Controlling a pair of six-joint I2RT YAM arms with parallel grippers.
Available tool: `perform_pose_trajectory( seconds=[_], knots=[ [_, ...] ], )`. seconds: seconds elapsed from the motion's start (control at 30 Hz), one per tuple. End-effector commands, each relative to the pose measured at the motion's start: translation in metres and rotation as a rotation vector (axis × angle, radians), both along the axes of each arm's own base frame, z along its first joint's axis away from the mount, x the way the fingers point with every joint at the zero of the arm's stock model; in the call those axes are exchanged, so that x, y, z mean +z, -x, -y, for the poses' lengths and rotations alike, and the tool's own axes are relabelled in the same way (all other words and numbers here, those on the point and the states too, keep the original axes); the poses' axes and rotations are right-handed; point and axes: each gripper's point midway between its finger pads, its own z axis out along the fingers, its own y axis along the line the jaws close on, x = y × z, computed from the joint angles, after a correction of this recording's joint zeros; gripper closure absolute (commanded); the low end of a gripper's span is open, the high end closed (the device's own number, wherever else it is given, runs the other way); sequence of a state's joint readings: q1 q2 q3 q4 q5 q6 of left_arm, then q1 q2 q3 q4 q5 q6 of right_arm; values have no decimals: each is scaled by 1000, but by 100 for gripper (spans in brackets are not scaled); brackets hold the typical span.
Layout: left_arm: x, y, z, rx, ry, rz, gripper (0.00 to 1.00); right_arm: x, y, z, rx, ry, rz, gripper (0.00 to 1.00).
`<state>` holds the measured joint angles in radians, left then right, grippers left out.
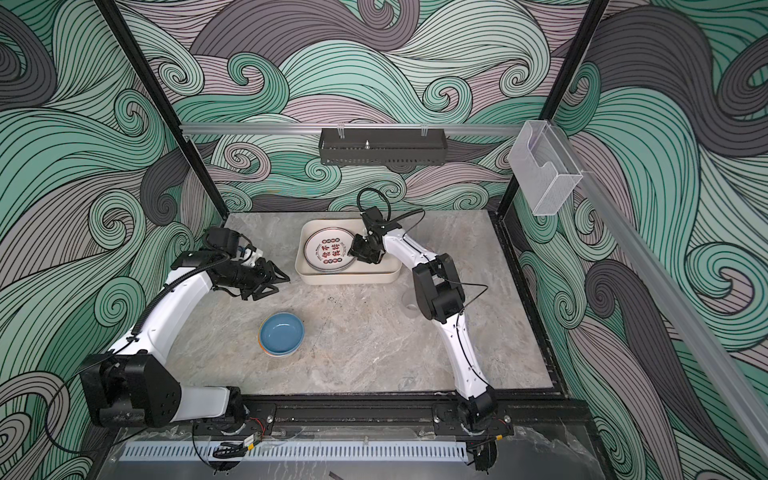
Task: Place the mixed dishes into the plastic bin
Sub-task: 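Move the right gripper to the blue bowl while the left nears the stack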
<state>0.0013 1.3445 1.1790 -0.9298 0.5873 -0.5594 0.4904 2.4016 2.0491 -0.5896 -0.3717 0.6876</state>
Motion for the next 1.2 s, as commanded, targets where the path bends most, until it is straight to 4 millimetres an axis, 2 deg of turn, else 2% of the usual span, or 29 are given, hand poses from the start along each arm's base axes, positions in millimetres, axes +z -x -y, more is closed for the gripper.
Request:
perform_pose_trajectory(
  seconds=[0.0, 0.3, 0.47, 0.63, 0.9, 1.17],
  knots=[
    [5, 10, -4, -5, -11, 8, 47, 14, 6, 13, 18, 61, 32, 55],
    [2, 31, -16, 5, -85, 3, 47, 59, 33, 34, 60, 102, 115, 56],
    [2, 42, -21, 18, -117, -8, 47, 81, 58, 34, 110, 80, 140, 56],
    [1, 51, -28, 31, -165, -18, 47, 96, 85, 30, 170, 49, 143, 56],
    [-4, 71, -36, 45, -214, -58, 46, 105, 134, 18, 279, 26, 130, 51],
    [-22, 90, -49, 113, -276, -113, 46, 104, 182, -8, 400, -20, 94, 50]
  ],
)
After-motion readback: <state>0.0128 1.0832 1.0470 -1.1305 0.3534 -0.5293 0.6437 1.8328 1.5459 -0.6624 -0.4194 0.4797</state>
